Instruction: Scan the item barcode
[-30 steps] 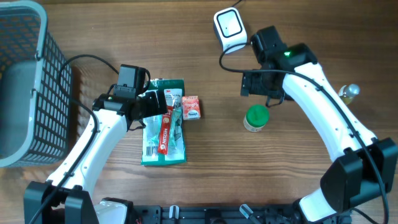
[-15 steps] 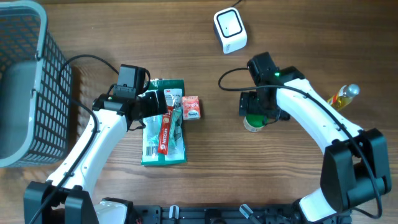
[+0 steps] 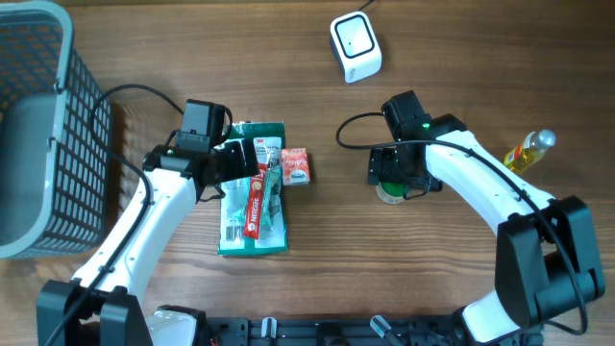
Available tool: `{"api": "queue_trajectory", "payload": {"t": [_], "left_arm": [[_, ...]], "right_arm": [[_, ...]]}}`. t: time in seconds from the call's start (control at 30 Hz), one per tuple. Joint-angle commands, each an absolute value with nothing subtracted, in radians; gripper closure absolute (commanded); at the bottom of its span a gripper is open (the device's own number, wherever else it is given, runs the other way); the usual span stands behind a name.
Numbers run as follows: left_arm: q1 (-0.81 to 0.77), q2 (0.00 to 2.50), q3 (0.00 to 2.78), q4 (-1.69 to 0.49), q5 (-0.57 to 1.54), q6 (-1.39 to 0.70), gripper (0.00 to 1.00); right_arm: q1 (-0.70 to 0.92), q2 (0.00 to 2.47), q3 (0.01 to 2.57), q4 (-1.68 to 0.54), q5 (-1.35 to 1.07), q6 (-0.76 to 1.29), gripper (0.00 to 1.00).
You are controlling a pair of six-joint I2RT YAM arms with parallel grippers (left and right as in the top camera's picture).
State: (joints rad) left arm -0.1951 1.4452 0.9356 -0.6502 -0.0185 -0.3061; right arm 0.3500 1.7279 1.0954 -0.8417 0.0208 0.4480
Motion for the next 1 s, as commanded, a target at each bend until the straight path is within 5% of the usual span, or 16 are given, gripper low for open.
{"api": "queue_trajectory", "payload": {"t": [0.0, 0.2, 0.63, 0.97], "left_arm": [[-0.193, 1.429, 0.951, -0.651, -0.028, -0.319, 0.0], [-0.193, 1.429, 0.951, -0.65, -0.028, -0.319, 0.0], [-0.193, 1.429, 0.951, -0.65, -0.028, -0.319, 0.0], [-0.193, 1.429, 0.951, -0.651, -0.028, -0.319, 0.0]], "right_arm": [[0.35, 1.728, 1.084, -0.845, -0.029, 0.433, 0.05], [0.35, 1.729, 1.055, -0.823, -0.027, 0.433, 0.09], [0.35, 1.729, 1.034, -0.785, -0.025, 0.434, 0.38], [0.349, 1.728, 1.201, -1.003, -0.173, 0.448, 0.57]]}}
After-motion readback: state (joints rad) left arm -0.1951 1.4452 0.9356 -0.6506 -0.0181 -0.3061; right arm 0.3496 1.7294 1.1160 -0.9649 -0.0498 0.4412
